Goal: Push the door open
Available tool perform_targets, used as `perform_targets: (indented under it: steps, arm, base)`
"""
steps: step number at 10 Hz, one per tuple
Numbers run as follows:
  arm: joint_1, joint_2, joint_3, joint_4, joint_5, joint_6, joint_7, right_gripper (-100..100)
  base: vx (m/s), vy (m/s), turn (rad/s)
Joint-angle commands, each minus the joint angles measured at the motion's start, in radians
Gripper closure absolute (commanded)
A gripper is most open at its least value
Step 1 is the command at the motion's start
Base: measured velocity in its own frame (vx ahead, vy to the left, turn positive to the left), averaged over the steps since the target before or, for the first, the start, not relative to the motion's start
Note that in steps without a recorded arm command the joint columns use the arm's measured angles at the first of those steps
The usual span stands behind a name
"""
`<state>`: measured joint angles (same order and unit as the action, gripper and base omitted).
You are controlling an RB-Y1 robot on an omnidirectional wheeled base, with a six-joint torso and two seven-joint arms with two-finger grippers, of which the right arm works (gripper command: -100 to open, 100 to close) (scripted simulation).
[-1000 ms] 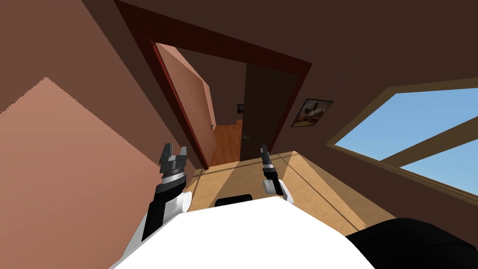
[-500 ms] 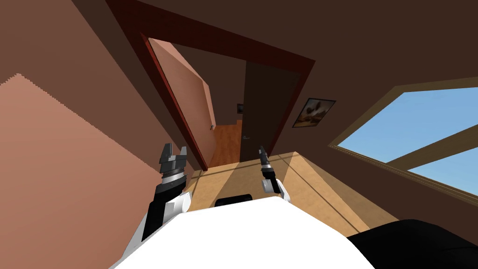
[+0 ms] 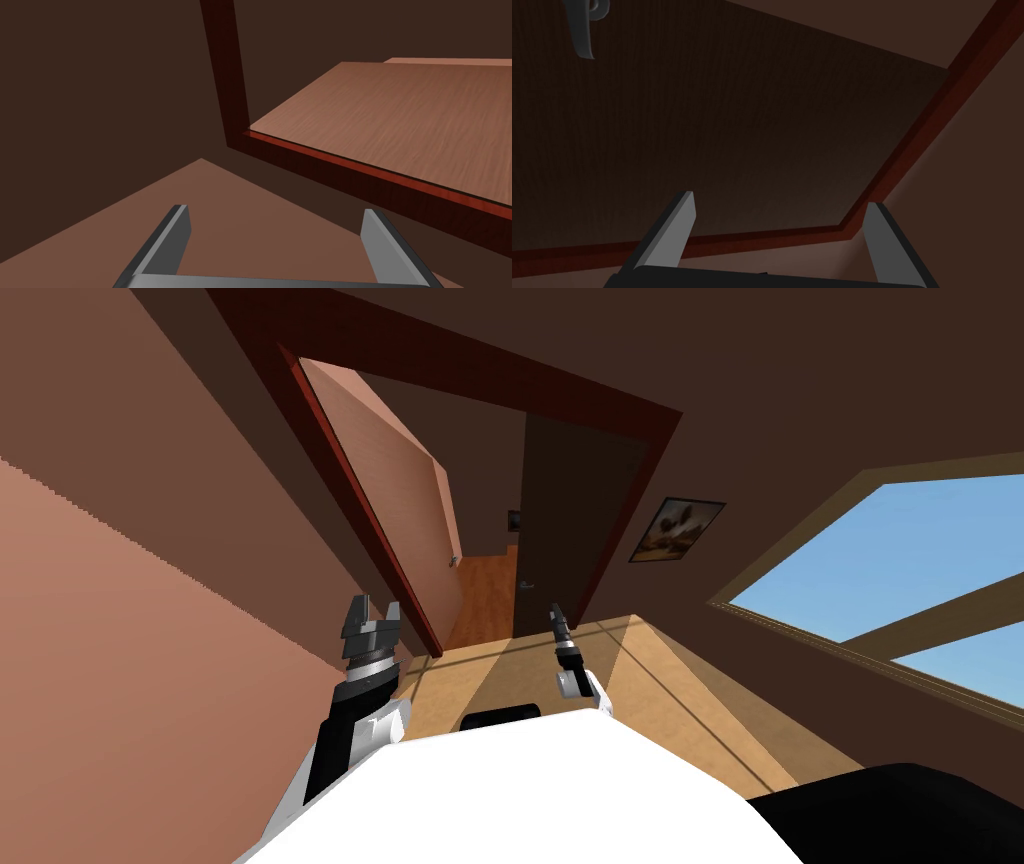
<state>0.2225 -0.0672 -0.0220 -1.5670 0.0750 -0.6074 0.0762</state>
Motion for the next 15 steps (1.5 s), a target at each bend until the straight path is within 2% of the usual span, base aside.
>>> perform_targets:
  steps: [1, 2, 3, 4, 5, 7, 10, 13, 14, 15]
  arm:
    - [-0.018, -0.001, 0.002, 0.050, -0.002, -0.010, -0.006, -100]
    - [-0.036, -0.002, 0.003, 0.076, -0.004, -0.018, -0.011, -100]
    - [-0.036, -0.002, 0.003, 0.091, -0.004, -0.018, -0.011, -100]
    - [-0.053, -0.004, 0.004, 0.127, -0.007, -0.027, -0.016, -100]
    - [-0.053, -0.004, 0.004, 0.131, -0.007, -0.027, -0.016, -100]
    - [-0.087, -0.004, 0.006, 0.202, -0.011, -0.043, -0.027, -100]
    - [-0.105, -0.005, 0.007, 0.251, -0.013, -0.051, -0.032, -100]
    - [-0.155, -0.004, 0.010, 0.357, -0.019, -0.075, -0.048, -100]
    - [-0.155, -0.004, 0.010, 0.368, -0.019, -0.075, -0.048, -100]
    - [-0.172, -0.004, 0.011, 0.407, -0.021, -0.083, -0.053, -100]
  base:
    - [0.071, -0.023, 0.003]
    - [0.078, -0.027, 0.006]
    - [0.056, -0.020, 0.006]
    - [0.058, -0.018, 0.002]
    - [0.046, -0.009, 0.004]
    - [0.061, -0.025, 0.005]
    - [0.057, -0.025, 0.004]
    - [0.076, -0.034, 0.006]
    - [0.070, -0.036, 0.008]
    - [0.056, -0.016, 0.003]
